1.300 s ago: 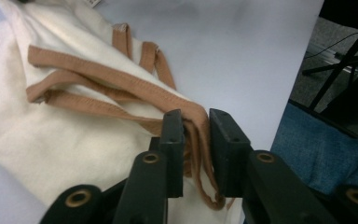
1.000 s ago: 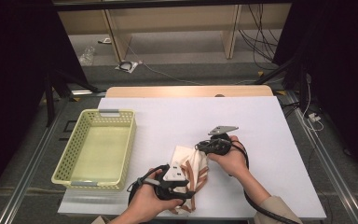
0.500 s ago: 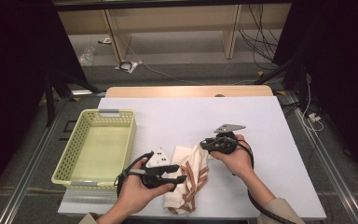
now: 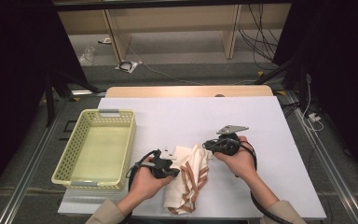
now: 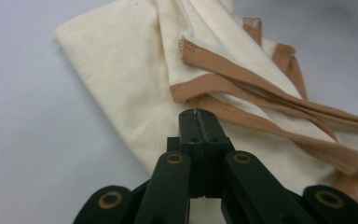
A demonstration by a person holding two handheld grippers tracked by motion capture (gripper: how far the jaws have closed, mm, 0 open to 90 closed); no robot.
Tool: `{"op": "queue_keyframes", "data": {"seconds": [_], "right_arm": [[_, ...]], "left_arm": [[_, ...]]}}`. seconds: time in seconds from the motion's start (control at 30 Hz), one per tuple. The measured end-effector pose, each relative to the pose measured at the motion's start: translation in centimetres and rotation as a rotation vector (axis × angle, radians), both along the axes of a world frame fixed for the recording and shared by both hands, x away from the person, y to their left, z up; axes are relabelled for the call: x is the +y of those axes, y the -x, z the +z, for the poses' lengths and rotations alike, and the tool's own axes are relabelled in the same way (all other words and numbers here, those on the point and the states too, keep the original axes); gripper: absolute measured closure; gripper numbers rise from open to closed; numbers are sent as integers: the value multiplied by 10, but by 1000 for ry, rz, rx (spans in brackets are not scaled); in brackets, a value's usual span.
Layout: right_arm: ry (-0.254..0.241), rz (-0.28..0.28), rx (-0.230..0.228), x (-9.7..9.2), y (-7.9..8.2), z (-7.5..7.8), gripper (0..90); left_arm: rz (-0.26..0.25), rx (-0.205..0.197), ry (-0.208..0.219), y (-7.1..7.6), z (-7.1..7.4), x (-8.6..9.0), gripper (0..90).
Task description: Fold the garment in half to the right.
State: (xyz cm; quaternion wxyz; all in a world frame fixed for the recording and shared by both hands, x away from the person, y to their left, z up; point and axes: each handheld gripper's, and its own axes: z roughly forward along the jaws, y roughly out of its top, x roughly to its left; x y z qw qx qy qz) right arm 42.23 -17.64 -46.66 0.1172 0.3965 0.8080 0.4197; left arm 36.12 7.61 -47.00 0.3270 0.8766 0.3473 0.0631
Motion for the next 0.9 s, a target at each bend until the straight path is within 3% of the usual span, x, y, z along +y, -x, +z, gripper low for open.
{"op": "queue_keyframes", "data": {"seconds": [0.07, 0.23, 0.57, 0.73, 0.9], "right_arm": [[-3, 0, 4, 0, 1, 0, 806], [-1, -1, 11, -4, 2, -1, 796], [-5, -11, 13, -9, 3, -1, 776], [-11, -18, 15, -11, 4, -1, 759], [-21, -37, 12, -13, 3, 2, 743]], "left_arm": [[0, 0, -17, -4, -3, -5, 894], [-15, 16, -11, -6, -6, -16, 894], [-44, 20, 30, -7, -6, -37, 894], [-75, -2, 57, -4, -2, -50, 893], [-117, -24, 54, -1, 0, -64, 883]]}}
